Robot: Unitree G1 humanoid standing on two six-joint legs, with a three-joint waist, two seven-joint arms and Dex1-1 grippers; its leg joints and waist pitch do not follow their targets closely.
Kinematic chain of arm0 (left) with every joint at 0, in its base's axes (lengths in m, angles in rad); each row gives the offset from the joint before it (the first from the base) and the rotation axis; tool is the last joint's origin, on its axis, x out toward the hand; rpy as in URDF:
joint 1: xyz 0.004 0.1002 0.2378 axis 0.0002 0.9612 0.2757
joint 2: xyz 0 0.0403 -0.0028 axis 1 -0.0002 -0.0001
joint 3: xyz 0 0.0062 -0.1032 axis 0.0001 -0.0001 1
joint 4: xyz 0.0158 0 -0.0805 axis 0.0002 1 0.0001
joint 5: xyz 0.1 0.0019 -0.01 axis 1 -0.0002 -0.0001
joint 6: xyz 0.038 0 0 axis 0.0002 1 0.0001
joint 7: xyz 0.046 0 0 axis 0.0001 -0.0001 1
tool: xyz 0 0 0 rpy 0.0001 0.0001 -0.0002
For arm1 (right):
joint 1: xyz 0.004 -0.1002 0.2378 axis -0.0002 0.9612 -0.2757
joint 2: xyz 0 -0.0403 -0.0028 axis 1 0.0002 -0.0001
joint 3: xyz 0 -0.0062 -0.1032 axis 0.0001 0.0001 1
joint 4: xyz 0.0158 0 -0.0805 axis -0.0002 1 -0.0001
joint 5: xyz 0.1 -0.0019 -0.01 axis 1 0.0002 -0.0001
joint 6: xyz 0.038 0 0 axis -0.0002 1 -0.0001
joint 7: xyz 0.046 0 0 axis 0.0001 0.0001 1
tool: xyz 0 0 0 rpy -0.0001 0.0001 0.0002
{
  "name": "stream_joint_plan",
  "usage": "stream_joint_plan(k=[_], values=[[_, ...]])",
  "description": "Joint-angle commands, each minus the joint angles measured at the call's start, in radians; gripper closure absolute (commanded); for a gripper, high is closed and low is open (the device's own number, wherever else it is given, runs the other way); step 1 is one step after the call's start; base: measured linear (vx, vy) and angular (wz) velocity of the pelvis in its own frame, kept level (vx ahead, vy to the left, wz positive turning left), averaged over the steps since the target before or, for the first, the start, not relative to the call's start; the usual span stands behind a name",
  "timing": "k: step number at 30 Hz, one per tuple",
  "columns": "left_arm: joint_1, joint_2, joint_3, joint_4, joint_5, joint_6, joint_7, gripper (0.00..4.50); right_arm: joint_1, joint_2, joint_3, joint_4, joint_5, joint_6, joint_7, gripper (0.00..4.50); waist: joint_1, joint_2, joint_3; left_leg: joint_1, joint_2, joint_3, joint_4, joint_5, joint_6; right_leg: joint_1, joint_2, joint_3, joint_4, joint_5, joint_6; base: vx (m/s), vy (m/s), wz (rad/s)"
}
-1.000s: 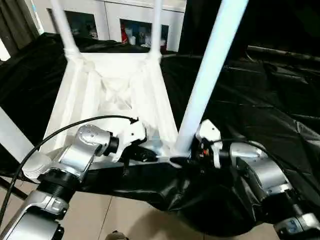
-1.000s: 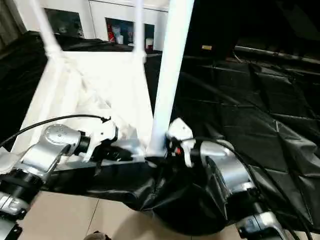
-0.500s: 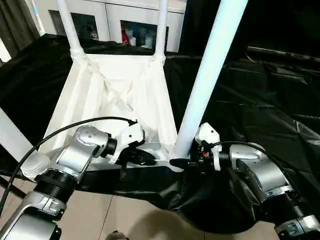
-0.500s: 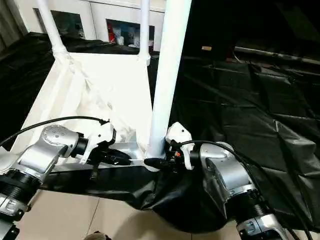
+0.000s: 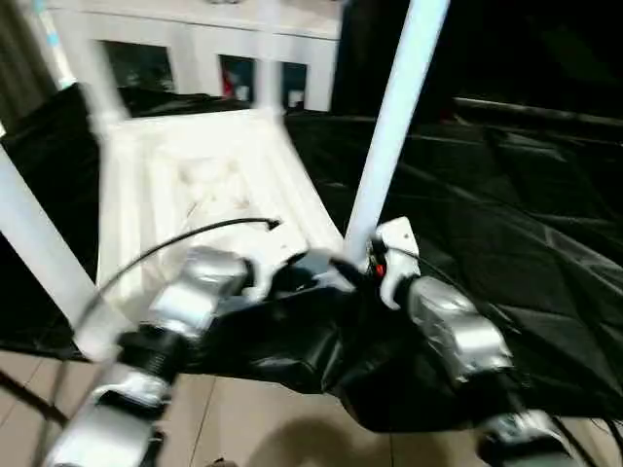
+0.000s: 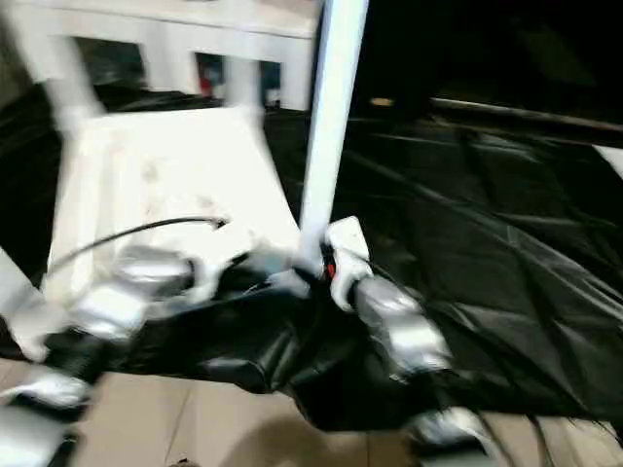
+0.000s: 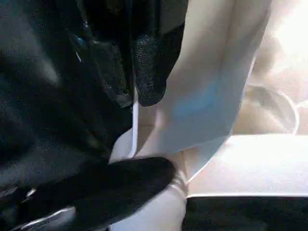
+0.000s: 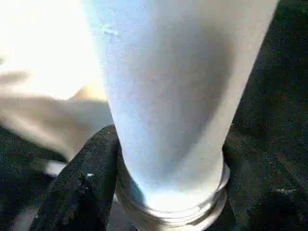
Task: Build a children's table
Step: Rotate leg to tighten
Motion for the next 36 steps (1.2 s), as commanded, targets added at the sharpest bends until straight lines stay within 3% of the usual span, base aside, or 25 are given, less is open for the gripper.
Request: stream_joint_plan(k=[1,2,3,5,7,12,15,18,22,26,30,32,36], values=[[0.005,-0.095,-0.082,0.029,0.004,0.04,0.028,4.5,-0.024,0.051,0.021,0.089,-0.012,0.018,-0.069,1.8,0.002,0.008,-0.037,-0.005,0.005,0.0,-0.085,-0.39,-0.053,0.019,-0.049,0.017,-0.102,-0.514,-0.093,0.0,0.0,0.0],[0.001,-0.111,-0.088,0.033,0.008,0.044,0.038,4.5,-0.03,0.062,0.022,0.095,-0.012,0.011,-0.068,1.8,0.001,0.008,-0.037,0.006,0.005,0.001,-0.081,-0.42,-0.046,0.008,-0.048,0.018,-0.108,-0.519,-0.093,0.0,0.0,0.0],[-0.004,-0.126,-0.094,0.038,0.012,0.043,0.045,4.5,-0.035,0.072,0.024,0.096,-0.012,0.007,-0.064,1.8,0.0,0.002,-0.038,0.002,0.004,0.002,-0.08,-0.418,-0.038,0.011,-0.046,0.021,-0.107,-0.493,-0.097,0.0,0.0,0.0],[-0.018,-0.147,-0.09,0.053,0.017,0.037,0.059,4.5,-0.041,0.085,0.03,0.091,-0.021,-0.006,-0.047,1.24,0.002,0.001,-0.038,-0.001,0.004,0.003,-0.082,-0.413,-0.029,0.011,-0.043,0.02,-0.105,-0.465,-0.098,0.0,0.0,0.0],[-0.024,-0.153,-0.085,0.06,0.018,0.033,0.064,4.5,-0.043,0.089,0.032,0.09,-0.025,-0.011,-0.041,1.03,0.003,0.0,-0.039,-0.001,0.004,0.004,-0.082,-0.415,-0.023,0.01,-0.043,0.02,-0.106,-0.467,-0.097,0.0,0.0,0.0],[-0.02,-0.101,-0.073,0.061,0.023,0.001,0.019,4.5,-0.048,0.042,0.049,0.069,-0.026,-0.05,0.027,0.61,0.005,0.0,-0.048,-0.011,0.007,0.008,-0.08,-0.347,-0.014,0.018,-0.039,0.02,-0.092,-0.323,-0.127,0.0,0.0,0.0],[-0.005,-0.048,-0.075,0.05,0.015,-0.023,-0.048,4.5,-0.034,-0.025,0.067,0.014,-0.015,-0.057,0.166,0.61,0.007,0.0,-0.051,-0.013,0.008,0.012,-0.076,-0.327,-0.002,0.021,-0.04,0.021,-0.089,-0.286,-0.14,0.0,0.0,0.0],[0.005,0.003,-0.08,0.038,0.009,-0.047,-0.118,4.5,-0.01,-0.103,0.104,-0.045,-0.019,-0.072,0.3,0.61,0.013,-0.003,-0.055,-0.016,0.009,0.016,-0.07,-0.259,0.014,0.029,-0.04,0.021,-0.081,-0.204,-0.163,0.0,0.0,0.0],[0.015,0.058,-0.082,0.017,-0.007,-0.073,-0.204,4.5,0.023,-0.189,0.129,-0.112,-0.001,-0.083,0.439,0.61,0.027,-0.004,-0.065,-0.019,0.006,0.019,-0.056,-0.11,0.042,0.04,-0.035,0.017,-0.054,0.022,-0.212,0.0,0.0,0.0],[0.04,0.138,-0.086,-0.063,-0.076,-0.101,-0.387,4.5,0.059,-0.3,0.153,-0.19,0.037,-0.069,0.623,0.61,0.031,-0.004,-0.068,-0.012,0.008,0.022,-0.048,-0.08,0.074,0.041,-0.031,0.016,-0.041,0.135,-0.254,0.041,0.017,0.0],[0.051,0.168,-0.098,-0.082,-0.084,-0.109,-0.443,4.5,0.076,-0.361,0.18,-0.221,0.028,-0.081,0.709,0.61,0.041,-0.004,-0.065,-0.008,0.01,0.025,-0.045,-0.094,0.086,0.039,-0.033,0.015,-0.041,0.118,-0.267,0.0,0.0,0.0],[0.054,0.175,-0.103,-0.086,-0.086,-0.113,-0.461,4.5,0.082,-0.377,0.188,-0.234,0.032,-0.076,0.745,0.61,0.051,-0.005,-0.062,-0.006,0.012,0.027,-0.049,-0.134,0.074,0.037,-0.037,0.016,-0.046,0.049,-0.258,0.0,0.0,0.0],[0.056,0.18,-0.103,-0.087,-0.095,-0.117,-0.471,4.5,0.088,-0.382,0.188,-0.262,0.063,-0.047,0.772,0.61,0.052,-0.007,-0.059,-0.005,0.015,0.026,-0.055,-0.191,0.046,0.036,-0.042,0.018,-0.054,-0.059,-0.235,0.0,0.0,0.0]])
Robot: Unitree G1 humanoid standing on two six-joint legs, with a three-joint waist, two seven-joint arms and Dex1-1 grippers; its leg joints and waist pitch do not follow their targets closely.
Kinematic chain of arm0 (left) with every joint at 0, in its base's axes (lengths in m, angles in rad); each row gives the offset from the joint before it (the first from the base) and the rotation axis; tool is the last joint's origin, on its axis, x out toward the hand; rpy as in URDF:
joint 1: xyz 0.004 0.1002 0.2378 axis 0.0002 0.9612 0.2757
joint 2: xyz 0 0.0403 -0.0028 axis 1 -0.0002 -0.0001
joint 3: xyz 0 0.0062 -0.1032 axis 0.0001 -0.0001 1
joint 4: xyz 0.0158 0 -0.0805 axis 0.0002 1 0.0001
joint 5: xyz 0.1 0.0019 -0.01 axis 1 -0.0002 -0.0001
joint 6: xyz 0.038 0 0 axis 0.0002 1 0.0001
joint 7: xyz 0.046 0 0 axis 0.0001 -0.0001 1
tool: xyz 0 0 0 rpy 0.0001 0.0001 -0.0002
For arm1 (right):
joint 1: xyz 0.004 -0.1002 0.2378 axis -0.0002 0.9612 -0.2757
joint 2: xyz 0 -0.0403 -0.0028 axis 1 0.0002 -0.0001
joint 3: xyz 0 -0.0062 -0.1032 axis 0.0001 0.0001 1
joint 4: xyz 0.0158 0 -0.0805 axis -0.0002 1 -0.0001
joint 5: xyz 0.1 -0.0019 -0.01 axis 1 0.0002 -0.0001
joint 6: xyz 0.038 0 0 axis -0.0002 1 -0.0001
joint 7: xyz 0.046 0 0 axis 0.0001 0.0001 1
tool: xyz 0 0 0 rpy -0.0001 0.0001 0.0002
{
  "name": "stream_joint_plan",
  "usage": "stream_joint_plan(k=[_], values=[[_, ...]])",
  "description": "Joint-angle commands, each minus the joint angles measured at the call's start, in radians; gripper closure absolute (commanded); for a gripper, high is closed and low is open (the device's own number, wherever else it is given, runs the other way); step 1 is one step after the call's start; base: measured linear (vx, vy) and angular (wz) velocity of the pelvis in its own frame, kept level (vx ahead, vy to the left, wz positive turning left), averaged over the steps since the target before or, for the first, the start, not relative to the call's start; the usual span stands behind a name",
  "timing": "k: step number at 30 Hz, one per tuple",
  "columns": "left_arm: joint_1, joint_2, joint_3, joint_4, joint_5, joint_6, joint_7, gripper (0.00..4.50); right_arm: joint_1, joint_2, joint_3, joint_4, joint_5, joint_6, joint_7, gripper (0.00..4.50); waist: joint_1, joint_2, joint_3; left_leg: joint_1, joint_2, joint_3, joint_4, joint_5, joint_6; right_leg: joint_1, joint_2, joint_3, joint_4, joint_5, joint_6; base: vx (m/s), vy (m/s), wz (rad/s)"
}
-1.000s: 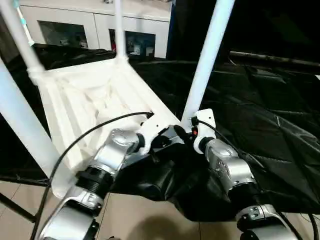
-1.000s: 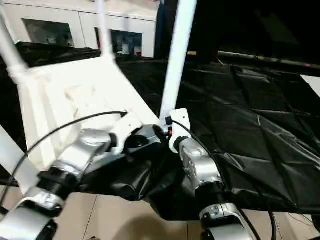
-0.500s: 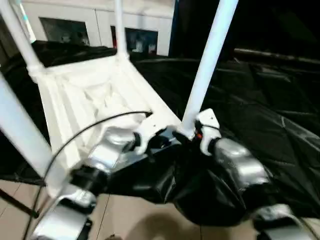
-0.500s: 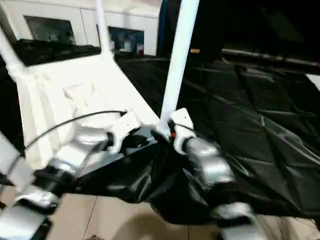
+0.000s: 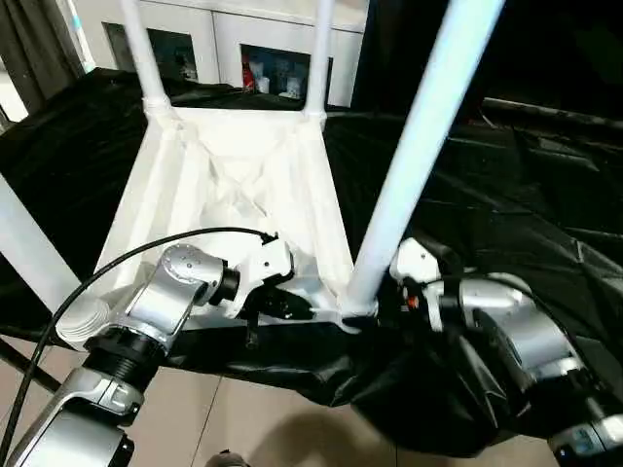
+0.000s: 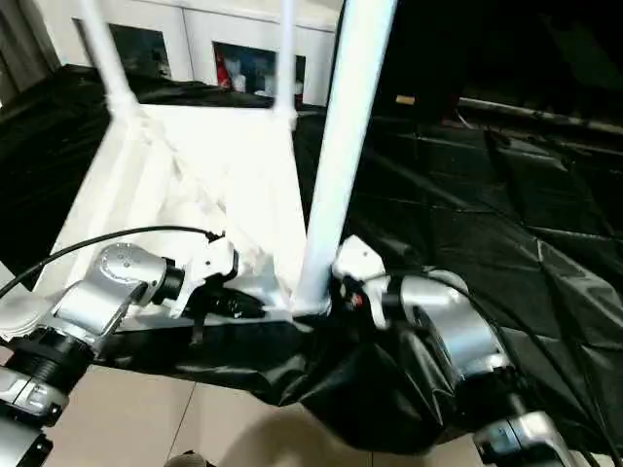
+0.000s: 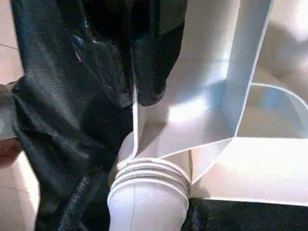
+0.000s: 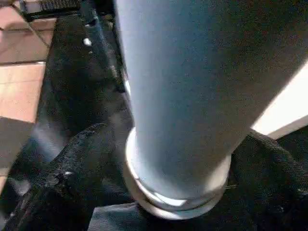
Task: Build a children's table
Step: Rotate leg to tighten
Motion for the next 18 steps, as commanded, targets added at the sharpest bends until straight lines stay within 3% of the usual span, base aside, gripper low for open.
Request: stream_joint_plan(k=[1,5,6,9,13,15,17,18], values=[[0.011,-0.009,-0.053,-0.009,0.001,0.003,-0.037,4.5,-0.001,-0.009,0.003,-0.037,0.027,0.021,0.023,0.61,-0.003,0.001,-0.055,0.008,0.011,0.014,-0.065,-0.193,0.038,0.047,-0.041,0.019,-0.059,-0.078,-0.225,0.0,0.0,0.0],[0.015,-0.008,-0.052,-0.008,-0.003,0.002,-0.042,4.5,0.001,-0.004,0.009,-0.043,0.028,0.033,0.031,0.77,-0.003,-0.002,-0.054,0.007,0.01,0.015,-0.062,-0.174,0.037,0.045,-0.04,0.019,-0.058,-0.07,-0.217,0.0,0.0,0.0],[0.016,-0.009,-0.05,-0.007,-0.002,0.001,-0.041,4.5,0.001,-0.001,0.008,-0.041,0.029,0.035,0.032,1.12,-0.003,-0.003,-0.054,0.006,0.009,0.014,-0.062,-0.165,0.039,0.046,-0.039,0.018,-0.056,-0.059,-0.219,0.0,0.0,0.0],[0.017,-0.008,-0.047,-0.005,-0.003,0.003,-0.038,4.5,-0.002,0.005,0.009,-0.03,0.03,0.035,0.033,1.17,-0.004,-0.007,-0.054,0.004,0.008,0.014,-0.061,-0.149,0.045,0.047,-0.039,0.018,-0.054,-0.043,-0.219,0.0,0.0,0.0],[0.021,-0.007,-0.045,-0.009,-0.004,0.006,-0.034,4.5,-0.002,0.009,0.015,-0.02,0.029,0.03,0.033,1.56,-0.002,-0.009,-0.055,0.004,0.007,0.016,-0.058,-0.131,0.056,0.048,-0.039,0.017,-0.051,-0.02,-0.225,0.0,0.0,0.0],[0.024,-0.006,-0.044,-0.012,-0.004,0.008,-0.033,4.5,-0.001,0.012,0.02,-0.017,0.027,0.028,0.032,1.68,-0.003,-0.006,-0.055,0.004,0.008,0.015,-0.059,-0.134,0.055,0.048,-0.039,0.017,-0.052,-0.022,-0.226,0.0,0.0,0.0],[0.025,-0.004,-0.042,-0.009,-0.003,0.006,-0.034,4.5,-0.002,0.018,0.026,-0.011,0.019,0.022,0.028,1.82,-0.004,0.004,-0.057,0.007,0.008,0.015,-0.059,-0.147,0.047,0.047,-0.038,0.017,-0.053,-0.019,-0.228,0.0,0.0,0.0],[0.025,-0.004,-0.042,-0.009,-0.003,0.006,-0.034,4.5,-0.002,0.018,0.026,-0.011,0.019,0.022,0.028,1.85,-0.003,0.001,-0.057,0.006,0.007,0.015,-0.059,-0.153,0.044,0.049,-0.038,0.017,-0.053,-0.022,-0.23,0.0,0.0,0.0]])
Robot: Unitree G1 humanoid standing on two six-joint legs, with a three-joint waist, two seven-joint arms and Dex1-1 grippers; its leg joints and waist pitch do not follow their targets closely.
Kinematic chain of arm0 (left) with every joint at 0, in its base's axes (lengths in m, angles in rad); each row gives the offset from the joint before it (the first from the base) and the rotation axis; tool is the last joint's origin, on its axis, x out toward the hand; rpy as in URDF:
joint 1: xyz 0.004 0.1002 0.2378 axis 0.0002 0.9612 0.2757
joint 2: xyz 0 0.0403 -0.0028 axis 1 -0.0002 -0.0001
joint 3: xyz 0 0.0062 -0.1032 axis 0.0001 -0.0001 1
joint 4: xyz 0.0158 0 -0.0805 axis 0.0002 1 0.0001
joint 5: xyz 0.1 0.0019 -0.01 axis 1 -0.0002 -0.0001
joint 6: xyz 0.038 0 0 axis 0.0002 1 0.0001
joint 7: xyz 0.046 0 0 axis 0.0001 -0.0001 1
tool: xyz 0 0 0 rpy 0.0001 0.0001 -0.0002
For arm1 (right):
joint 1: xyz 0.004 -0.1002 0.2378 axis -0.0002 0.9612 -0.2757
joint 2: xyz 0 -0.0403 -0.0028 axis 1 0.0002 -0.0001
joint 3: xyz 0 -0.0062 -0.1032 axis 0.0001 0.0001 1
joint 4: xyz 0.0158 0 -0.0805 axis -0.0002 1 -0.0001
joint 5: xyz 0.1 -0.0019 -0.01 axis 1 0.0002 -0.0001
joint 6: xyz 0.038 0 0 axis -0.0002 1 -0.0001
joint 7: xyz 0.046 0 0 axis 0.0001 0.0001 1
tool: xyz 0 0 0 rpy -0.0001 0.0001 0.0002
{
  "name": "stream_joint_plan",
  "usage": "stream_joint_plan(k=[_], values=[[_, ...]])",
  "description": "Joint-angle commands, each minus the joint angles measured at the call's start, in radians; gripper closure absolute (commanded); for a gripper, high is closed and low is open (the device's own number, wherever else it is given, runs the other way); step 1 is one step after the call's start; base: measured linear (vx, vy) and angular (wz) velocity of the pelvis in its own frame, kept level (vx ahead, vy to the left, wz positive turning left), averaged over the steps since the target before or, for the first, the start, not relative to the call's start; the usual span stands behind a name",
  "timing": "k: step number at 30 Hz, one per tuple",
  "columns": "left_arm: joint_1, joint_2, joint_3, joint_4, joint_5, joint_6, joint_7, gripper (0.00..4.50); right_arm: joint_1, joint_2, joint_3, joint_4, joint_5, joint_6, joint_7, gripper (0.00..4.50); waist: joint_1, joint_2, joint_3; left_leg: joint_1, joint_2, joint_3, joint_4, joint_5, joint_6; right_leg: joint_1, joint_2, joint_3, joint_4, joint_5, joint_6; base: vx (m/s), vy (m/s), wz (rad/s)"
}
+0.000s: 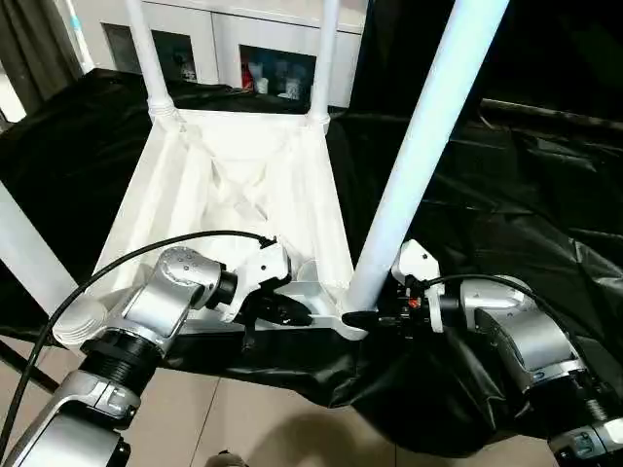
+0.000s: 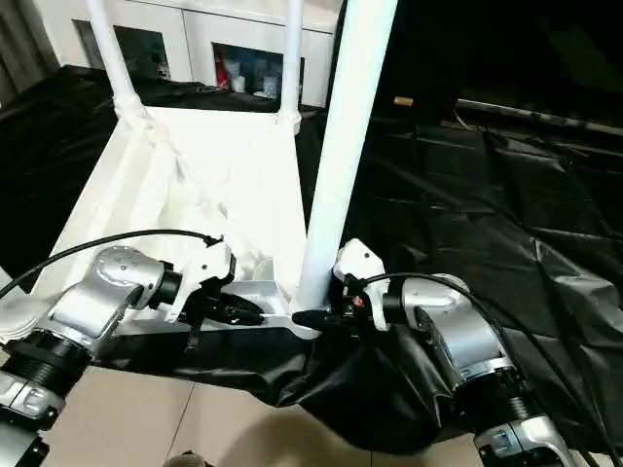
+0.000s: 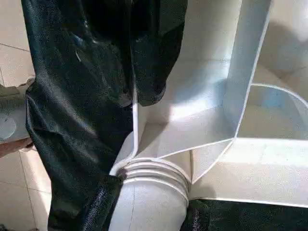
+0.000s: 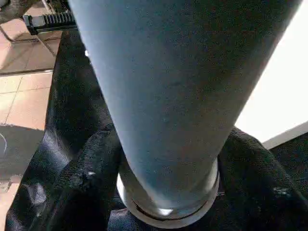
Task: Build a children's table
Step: Rotate leg to tighten
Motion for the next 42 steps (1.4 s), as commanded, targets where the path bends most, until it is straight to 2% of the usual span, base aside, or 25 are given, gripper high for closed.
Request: stream_joint_plan(k=[1,2,4,5,7,9,11,12,15,17,18,20,22,23,24,27,29,31,34,35,36,37,38,40,42], values=[[0.016,-0.01,-0.042,0.0,0.011,0.003,-0.009,4.5,0.0,0.011,0.034,0.008,-0.003,-0.009,0.015,1.88,0.0,0.011,-0.058,0.006,0.007,0.012,-0.059,-0.157,0.042,0.048,-0.038,0.017,-0.054,-0.023,-0.232,0.0,0.0,0.0],[0.014,-0.011,-0.043,0.003,0.012,0.003,-0.008,4.5,0.002,0.013,0.032,0.009,-0.005,-0.011,0.01,1.92,-0.002,0.014,-0.056,0.006,0.007,0.012,-0.06,-0.166,0.036,0.048,-0.037,0.017,-0.055,-0.022,-0.233,0.0,0.0,0.0],[0.012,-0.012,-0.044,0.006,0.012,0.003,-0.005,4.5,0.005,0.017,0.029,0.007,-0.003,-0.01,0.004,1.96,-0.002,0.01,-0.057,0.006,0.007,0.012,-0.06,-0.167,0.034,0.05,-0.036,0.017,-0.054,-0.016,-0.234,0.0,0.0,0.0],[0.006,-0.02,-0.04,0.016,0.016,0.004,0.012,4.5,0.02,0.027,0.024,-0.003,-0.001,-0.006,-0.015,1.97,-0.003,0.017,-0.056,0.007,0.007,0.012,-0.06,-0.174,0.031,0.048,-0.036,0.017,-0.055,-0.017,-0.235,0.0,0.0,0.0],[0.002,-0.029,-0.038,0.025,0.021,0.007,0.031,4.5,0.031,0.033,0.022,-0.007,-0.003,-0.006,-0.032,1.98,-0.003,0.013,-0.054,0.007,0.007,0.011,-0.062,-0.192,0.027,0.049,-0.036,0.017,-0.057,-0.038,-0.234,0.0,0.0,0.0],[-0.028,-0.089,-0.022,0.085,0.059,0.024,0.174,4.5,0.052,0.09,-0.006,0.029,-0.019,0.002,-0.155,2.0,-0.001,0.009,-0.048,0.011,0.009,0.013,-0.066,-0.22,0.021,0.044,-0.038,0.019,-0.065,-0.086,-0.226,0.0,0.0,0.0],[-0.037,-0.107,-0.017,0.101,0.067,0.03,0.212,4.5,0.053,0.107,-0.015,0.044,-0.024,0.005,-0.189,2.0,0.001,0.007,-0.042,0.016,0.008,0.011,-0.073,-0.293,0.003,0.039,-0.042,0.019,-0.079,-0.23,-0.203,0.0,0.0,0.0],[-0.056,-0.15,-0.003,0.132,0.082,0.053,0.304,4.5,0.044,0.152,-0.033,0.086,-0.036,0.016,-0.275,2.0,-0.001,0.005,-0.04,0.016,0.008,0.007,-0.078,-0.332,-0.012,0.035,-0.046,0.02,-0.088,-0.348,-0.167,-0.058,-0.001,0.01],[-0.083,-0.238,0.021,0.17,0.088,0.104,0.448,4.5,0.007,0.256,-0.078,0.174,-0.047,0.051,-0.463,2.01,-0.01,-0.002,-0.036,0.012,0.004,0.001,-0.084,-0.369,-0.025,0.032,-0.049,0.016,-0.101,-0.481,-0.119,-0.066,0.001,-0.03],[-0.098,-0.298,0.031,0.196,0.092,0.134,0.533,4.5,-0.037,0.335,-0.117,0.247,-0.062,0.078,-0.634,2.01,-0.024,0.004,-0.042,0.005,0.0,-0.011,-0.088,-0.382,-0.044,0.035,-0.054,0.007,-0.109,-0.568,-0.071,-0.067,0.011,-0.11],[-0.103,-0.321,0.035,0.209,0.096,0.136,0.564,4.5,-0.056,0.363,-0.135,0.276,-0.066,0.088,-0.697,2.01,-0.03,0.003,-0.043,0.002,-0.001,-0.012,-0.089,-0.382,-0.046,0.035,-0.054,0.005,-0.11,-0.566,-0.066,-0.052,0.023,-0.13],[-0.111,-0.356,0.033,0.226,0.106,0.142,0.6,4.5,-0.092,0.403,-0.156,0.315,-0.068,0.092,-0.77,2.01,-0.043,0.006,-0.045,0.007,-0.001,-0.014,-0.089,-0.412,-0.042,0.028,-0.051,0.002,-0.116,-0.537,-0.065,-0.026,0.012,-0.07],[-0.119,-0.374,0.031,0.237,0.113,0.14,0.615,4.5,-0.123,0.423,-0.169,0.341,-0.065,0.087,-0.802,2.01,-0.045,0.01,-0.049,0.012,0.001,-0.014,-0.088,-0.426,-0.034,0.027,-0.05,0.001,-0.117,-0.49,-0.079,0.0,0.0,0.0],[-0.122,-0.38,0.028,0.241,0.117,0.137,0.618,4.5,-0.138,0.432,-0.179,0.354,-0.057,0.088,-0.814,2.01,-0.05,0.009,-0.049,0.009,0.001,-0.013,-0.091,-0.428,-0.032,0.027,-0.047,-0.001,-0.115,-0.456,-0.089,0.0,0.0,0.0],[-0.129,-0.388,0.025,0.249,0.124,0.129,0.623,4.5,-0.164,0.449,-0.198,0.379,-0.047,0.086,-0.833,2.01,-0.05,0.009,-0.049,0.01,0.0,-0.012,-0.09,-0.43,-0.03,0.027,-0.047,-0.002,-0.115,-0.446,-0.092,0.0,0.0,0.0],[-0.137,-0.375,0.022,0.257,0.136,0.115,0.617,4.5,-0.184,0.462,-0.193,0.394,-0.058,0.064,-0.8,2.01,-0.052,0.006,-0.048,0.006,0.0,-0.01,-0.09,-0.434,-0.023,0.029,-0.049,-0.004,-0.117,-0.446,-0.097,0.0,0.0,0.0],[-0.136,-0.356,0.019,0.257,0.141,0.111,0.606,4.5,-0.18,0.459,-0.191,0.391,-0.055,0.064,-0.777,1.45,-0.049,0.006,-0.048,0.009,0.002,-0.01,-0.09,-0.43,-0.019,0.027,-0.052,-0.004,-0.117,-0.437,-0.1,0.0,0.0,0.0],[-0.132,-0.335,0.015,0.247,0.139,0.107,0.581,4.5,-0.174,0.445,-0.189,0.385,-0.046,0.069,-0.748,1.29,-0.047,0.007,-0.048,0.008,0.002,-0.01,-0.091,-0.43,-0.017,0.029,-0.053,-0.004,-0.116,-0.435,-0.104,0.0,0.0,0.0],[-0.124,-0.29,0.008,0.224,0.135,0.095,0.514,4.5,-0.172,0.404,-0.175,0.374,-0.047,0.07,-0.677,0.88,-0.046,0.007,-0.048,-0.002,0.003,-0.013,-0.096,-0.403,-0.015,0.039,-0.056,-0.006,-0.113,-0.428,-0.1,0.0,0.0,0.0],[-0.121,-0.272,0.006,0.218,0.134,0.095,0.488,4.5,-0.17,0.386,-0.166,0.365,-0.047,0.071,-0.636,0.88,-0.045,0.02,-0.047,-0.002,0.004,-0.013,-0.096,-0.379,-0.019,0.036,-0.057,-0.003,-0.109,-0.385,-0.112,0.0,0.0,0.0],[-0.117,-0.254,0.001,0.213,0.135,0.079,0.457,4.5,-0.166,0.366,-0.157,0.352,-0.048,0.065,-0.597,0.88,-0.045,0.021,-0.047,0.0,0.005,-0.011,-0.095,-0.38,-0.018,0.035,-0.053,-0.003,-0.11,-0.365,-0.118,0.0,0.0,0.0],[-0.115,-0.245,-0.001,0.211,0.134,0.075,0.441,4.5,-0.163,0.355,-0.153,0.343,-0.048,0.062,-0.579,0.88,-0.046,0.011,-0.049,0.0,0.004,-0.008,-0.092,-0.369,-0.009,0.038,-0.051,-0.003,-0.107,-0.341,-0.127,0.0,0.0,0.0],[-0.109,-0.216,-0.007,0.202,0.132,0.066,0.394,4.5,-0.15,0.315,-0.139,0.309,-0.043,0.057,-0.507,0.88,-0.042,0.018,-0.047,0.002,0.006,-0.007,-0.092,-0.361,-0.005,0.035,-0.052,-0.002,-0.107,-0.334,-0.136,0.0,0.0,0.0],[-0.098,-0.179,-0.014,0.185,0.121,0.047,0.323,4.5,-0.129,0.26,-0.125,0.259,-0.028,0.059,-0.412,0.88,-0.035,0.016,-0.05,0.006,0.007,-0.002,-0.086,-0.341,0.01,0.035,-0.049,0.0,-0.104,-0.285,-0.155,0.052,-0.027,0.05],[-0.088,-0.146,-0.02,0.159,0.107,0.046,0.262,4.5,-0.106,0.207,-0.108,0.212,-0.023,0.054,-0.323,0.88,-0.028,0.015,-0.053,0.002,0.009,0.001,-0.082,-0.275,0.023,0.042,-0.049,0.0,-0.092,-0.19,-0.187,0.065,-0.025,0.04]])
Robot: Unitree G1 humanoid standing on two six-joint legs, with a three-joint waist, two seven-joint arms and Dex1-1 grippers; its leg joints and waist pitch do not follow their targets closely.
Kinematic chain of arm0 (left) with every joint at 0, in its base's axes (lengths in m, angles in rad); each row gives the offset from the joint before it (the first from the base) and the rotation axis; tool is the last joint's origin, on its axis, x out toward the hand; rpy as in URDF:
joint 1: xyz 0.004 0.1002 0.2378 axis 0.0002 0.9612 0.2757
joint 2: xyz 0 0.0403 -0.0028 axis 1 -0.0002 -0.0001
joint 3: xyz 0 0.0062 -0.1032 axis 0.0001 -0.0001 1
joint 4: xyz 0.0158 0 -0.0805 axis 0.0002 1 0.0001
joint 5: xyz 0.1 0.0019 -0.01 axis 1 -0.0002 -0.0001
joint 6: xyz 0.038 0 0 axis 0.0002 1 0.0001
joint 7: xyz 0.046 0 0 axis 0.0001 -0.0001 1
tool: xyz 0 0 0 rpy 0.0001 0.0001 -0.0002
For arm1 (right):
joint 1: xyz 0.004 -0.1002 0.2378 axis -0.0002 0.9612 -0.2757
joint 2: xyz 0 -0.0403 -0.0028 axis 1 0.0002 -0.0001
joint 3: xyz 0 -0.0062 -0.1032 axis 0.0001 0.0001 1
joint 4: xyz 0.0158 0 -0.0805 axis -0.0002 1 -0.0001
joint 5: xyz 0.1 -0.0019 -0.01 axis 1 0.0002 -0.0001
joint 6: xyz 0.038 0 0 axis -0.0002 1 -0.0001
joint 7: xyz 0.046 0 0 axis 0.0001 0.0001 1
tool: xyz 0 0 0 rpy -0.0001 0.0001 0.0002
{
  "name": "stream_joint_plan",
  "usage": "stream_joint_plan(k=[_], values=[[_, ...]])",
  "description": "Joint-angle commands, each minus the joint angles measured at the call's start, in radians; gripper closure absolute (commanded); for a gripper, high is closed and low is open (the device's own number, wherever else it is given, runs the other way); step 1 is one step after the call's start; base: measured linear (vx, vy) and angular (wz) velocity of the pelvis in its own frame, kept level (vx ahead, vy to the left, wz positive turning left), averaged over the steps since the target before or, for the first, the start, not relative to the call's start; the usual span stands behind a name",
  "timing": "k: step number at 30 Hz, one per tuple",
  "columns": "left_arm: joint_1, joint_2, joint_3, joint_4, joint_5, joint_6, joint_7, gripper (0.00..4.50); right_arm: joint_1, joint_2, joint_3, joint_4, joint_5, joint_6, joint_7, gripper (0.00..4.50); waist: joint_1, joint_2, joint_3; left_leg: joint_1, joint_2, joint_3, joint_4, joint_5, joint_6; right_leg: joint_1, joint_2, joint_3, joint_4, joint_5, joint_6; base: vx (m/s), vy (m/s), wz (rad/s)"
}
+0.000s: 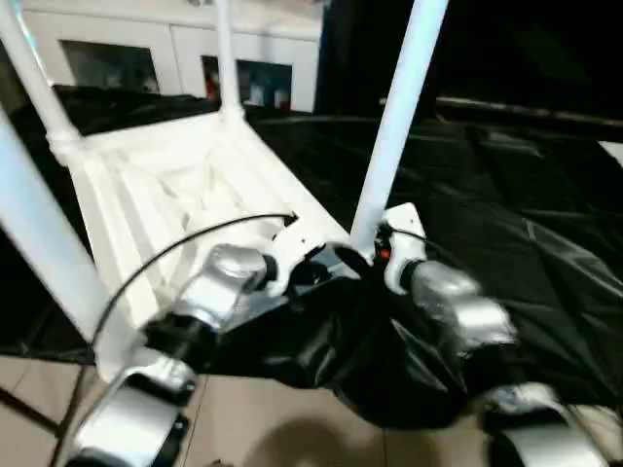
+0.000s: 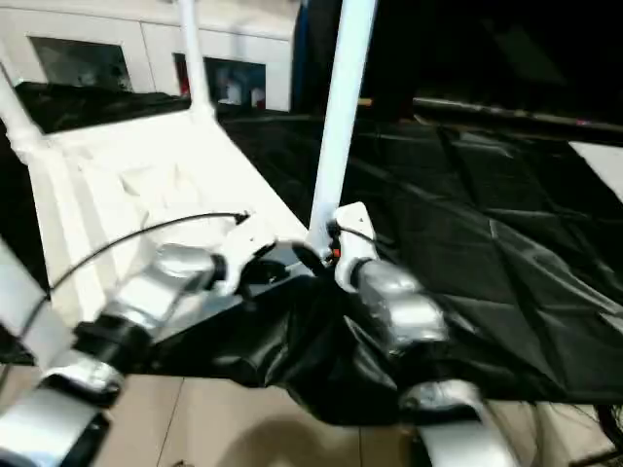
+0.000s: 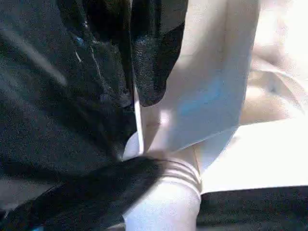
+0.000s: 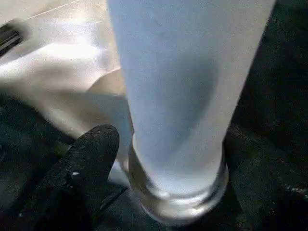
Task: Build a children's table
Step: Rotate leg to tighten
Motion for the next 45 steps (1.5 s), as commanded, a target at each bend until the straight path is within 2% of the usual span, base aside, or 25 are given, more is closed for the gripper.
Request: stream_joint_plan(k=[1,2,3,4,5,7,9,11,12,13,17,20,23,24,25,26,28,29,34,35,40,42,43,44,45], values=[[0.023,0.014,-0.063,-0.014,0.0,-0.022,-0.103,4.5,0.018,-0.016,0.053,-0.038,0.012,0.009,0.109,0.88,0.008,0.009,-0.055,-0.005,0.01,0.015,-0.062,-0.223,0.032,0.045,-0.038,0.028,-0.064,-0.154,-0.207,0.067,-0.022,0.03],[0.031,0.034,-0.065,-0.036,-0.017,-0.023,-0.148,4.5,0.032,-0.046,0.067,-0.065,0.014,0.008,0.157,0.88,0.008,0.006,-0.056,-0.008,0.009,0.017,-0.06,-0.191,0.035,0.049,-0.037,0.027,-0.059,-0.115,-0.216,0.066,-0.019,0.0],[0.039,0.053,-0.066,-0.056,-0.032,-0.035,-0.19,4.5,0.045,-0.073,0.08,-0.089,0.016,0.009,0.201,0.88,0.014,0.012,-0.056,-0.006,0.008,0.018,-0.053,-0.125,0.049,0.049,-0.035,0.025,-0.048,-0.017,-0.242,0.065,-0.007,0.0],[0.048,0.07,-0.065,-0.075,-0.048,-0.045,-0.227,4.5,0.057,-0.1,0.095,-0.11,0.017,0.008,0.243,0.88,0.013,0.008,-0.056,-0.005,0.008,0.021,-0.052,-0.114,0.057,0.051,-0.032,0.025,-0.046,0.006,-0.248,0.065,-0.007,0.0],[0.053,0.08,-0.064,-0.085,-0.057,-0.046,-0.245,4.5,0.064,-0.116,0.106,-0.123,0.016,0.008,0.267,0.88,0.018,0.014,-0.059,-0.002,0.008,0.021,-0.049,-0.091,0.064,0.053,-0.031,0.023,-0.039,0.05,-0.263,0.078,0.011,0.01],[0.061,0.1,-0.063,-0.1,-0.067,-0.052,-0.275,4.5,0.076,-0.149,0.129,-0.147,0.01,0.005,0.317,0.88,0.019,0.013,-0.061,0.0,0.008,0.023,-0.044,-0.068,0.073,0.052,-0.025,0.022,-0.032,0.112,-0.281,0.077,0.028,0.0],[0.08,0.124,-0.069,-0.125,-0.075,-0.054,-0.312,4.5,0.084,-0.177,0.148,-0.173,0.018,0.005,0.367,0.88,0.023,0.009,-0.058,-0.001,0.01,0.024,-0.045,-0.082,0.076,0.056,-0.026,0.021,-0.032,0.091,-0.28,0.0,0.0,0.0],[0.09,0.132,-0.07,-0.137,-0.079,-0.052,-0.324,4.5,0.083,-0.179,0.153,-0.178,0.021,0.008,0.384,0.88,0.027,0.003,-0.059,0.001,0.011,0.027,-0.047,-0.113,0.075,0.055,-0.032,0.022,-0.035,0.035,-0.276,0.0,0.0,0.0],[0.093,0.135,-0.069,-0.139,-0.08,-0.053,-0.326,4.5,0.081,-0.177,0.155,-0.177,0.021,0.006,0.389,0.88,0.028,0.005,-0.057,0.002,0.013,0.027,-0.049,-0.132,0.069,0.053,-0.035,0.023,-0.038,-0.003,-0.272,0.0,0.0,0.0],[0.097,0.138,-0.068,-0.144,-0.081,-0.054,-0.329,4.5,0.08,-0.174,0.156,-0.178,0.02,0.006,0.39,0.88,0.029,0.0,-0.057,0.003,0.014,0.028,-0.05,-0.148,0.062,0.052,-0.037,0.024,-0.041,-0.038,-0.264,0.0,0.0,0.0],[0.111,0.145,-0.066,-0.165,-0.089,-0.044,-0.326,4.5,0.066,-0.158,0.162,-0.169,0.025,0.002,0.392,0.88,0.032,0.002,-0.057,0.004,0.017,0.03,-0.055,-0.185,0.033,0.049,-0.041,0.027,-0.047,-0.13,-0.234,0.0,0.0,0.0],[0.117,0.147,-0.066,-0.176,-0.091,-0.038,-0.328,4.5,0.058,-0.151,0.165,-0.158,0.029,-0.006,0.397,1.21,0.033,0.001,-0.059,0.004,0.016,0.032,-0.052,-0.173,0.023,0.047,-0.038,0.026,-0.043,-0.105,-0.23,0.0,0.0,0.0],[0.122,0.153,-0.067,-0.187,-0.092,-0.03,-0.332,4.5,0.055,-0.143,0.171,-0.151,0.03,-0.01,0.408,1.33,0.034,0.001,-0.059,0.003,0.015,0.032,-0.05,-0.156,0.024,0.048,-0.037,0.026,-0.039,-0.076,-0.234,0.0,0.0,0.0],[0.122,0.154,-0.067,-0.188,-0.092,-0.03,-0.332,4.5,0.055,-0.143,0.171,-0.151,0.03,-0.01,0.408,1.57,0.034,0.001,-0.06,0.002,0.014,0.032,-0.049,-0.148,0.026,0.049,-0.035,0.025,-0.037,-0.058,-0.236,0.0,0.0,0.0],[0.123,0.155,-0.067,-0.188,-0.092,-0.029,-0.333,4.5,0.055,-0.141,0.173,-0.15,0.03,-0.011,0.408,1.63,0.034,0.002,-0.06,0.003,0.013,0.032,-0.049,-0.145,0.028,0.049,-0.035,0.025,-0.036,-0.05,-0.238,0.0,0.0,0.0],[0.129,0.159,-0.069,-0.194,-0.092,-0.026,-0.335,4.5,0.066,-0.141,0.179,-0.154,0.025,-0.015,0.41,1.67,0.034,0.009,-0.059,0.003,0.013,0.032,-0.048,-0.146,0.027,0.048,-0.034,0.025,-0.036,-0.043,-0.241,0.0,0.0,0.0],[0.132,0.161,-0.069,-0.197,-0.092,-0.024,-0.336,4.5,0.07,-0.142,0.181,-0.158,0.024,-0.016,0.41,1.77,0.034,0.005,-0.06,0.003,0.012,0.032,-0.048,-0.148,0.028,0.05,-0.034,0.025,-0.036,-0.039,-0.243,0.0,0.0,0.0],[0.135,0.162,-0.071,-0.201,-0.091,-0.021,-0.337,4.5,0.079,-0.144,0.182,-0.164,0.024,-0.016,0.411,1.79,0.034,0.009,-0.059,0.003,0.012,0.032,-0.048,-0.149,0.026,0.05,-0.034,0.025,-0.036,-0.04,-0.243,0.0,0.0,0.0],[0.134,0.163,-0.074,-0.198,-0.091,-0.019,-0.337,4.5,0.093,-0.148,0.181,-0.174,0.024,-0.011,0.412,1.83,0.033,0.009,-0.057,0.004,0.013,0.031,-0.05,-0.173,0.021,0.05,-0.034,0.025,-0.039,-0.065,-0.24,0.0,0.0,0.0],[0.133,0.16,-0.069,-0.195,-0.092,-0.019,-0.331,4.5,0.096,-0.148,0.181,-0.174,0.023,-0.01,0.411,1.83,0.033,0.013,-0.057,0.004,0.012,0.031,-0.049,-0.175,0.018,0.049,-0.033,0.026,-0.039,-0.063,-0.24,0.0,0.0,0.0],[0.119,0.134,-0.058,-0.158,-0.074,-0.015,-0.265,4.5,0.098,-0.12,0.158,-0.144,0.016,-0.015,0.339,1.83,0.03,0.008,-0.055,0.002,0.012,0.033,-0.048,-0.169,0.02,0.047,-0.032,0.026,-0.038,-0.045,-0.244,0.0,0.0,0.0],[0.09,0.088,-0.047,-0.101,-0.042,0.0,-0.157,4.5,0.086,-0.06,0.114,-0.065,-0.008,-0.018,0.175,1.83,0.03,0.006,-0.048,0.005,0.011,0.032,-0.054,-0.223,0.007,0.044,-0.035,0.027,-0.05,-0.151,-0.228,0.0,0.0,0.0],[0.07,0.053,-0.04,-0.068,-0.027,0.01,-0.087,4.5,0.072,-0.017,0.087,-0.015,-0.017,-0.014,0.073,1.83,0.026,0.003,-0.039,0.003,0.01,0.032,-0.06,-0.272,-0.01,0.037,-0.037,0.029,-0.06,-0.261,-0.203,0.0,0.0,0.0],[0.054,0.022,-0.034,-0.044,-0.017,0.023,-0.03,4.5,0.058,0.021,0.065,0.027,-0.022,-0.009,-0.01,1.84,0.025,0.004,-0.036,0.015,0.01,0.027,-0.062,-0.34,-0.033,0.028,-0.044,0.029,-0.074,-0.407,-0.169,-0.063,-0.015,0.01],[0.043,-0.004,-0.028,-0.025,-0.009,0.033,0.016,4.5,0.046,0.053,0.048,0.059,-0.023,-0.006,-0.076,1.84,0.024,0.001,-0.035,0.013,0.01,0.023,-0.064,-0.355,-0.039,0.031,-0.046,0.028,-0.078,-0.455,-0.148,-0.067,-0.01,-0.06]])
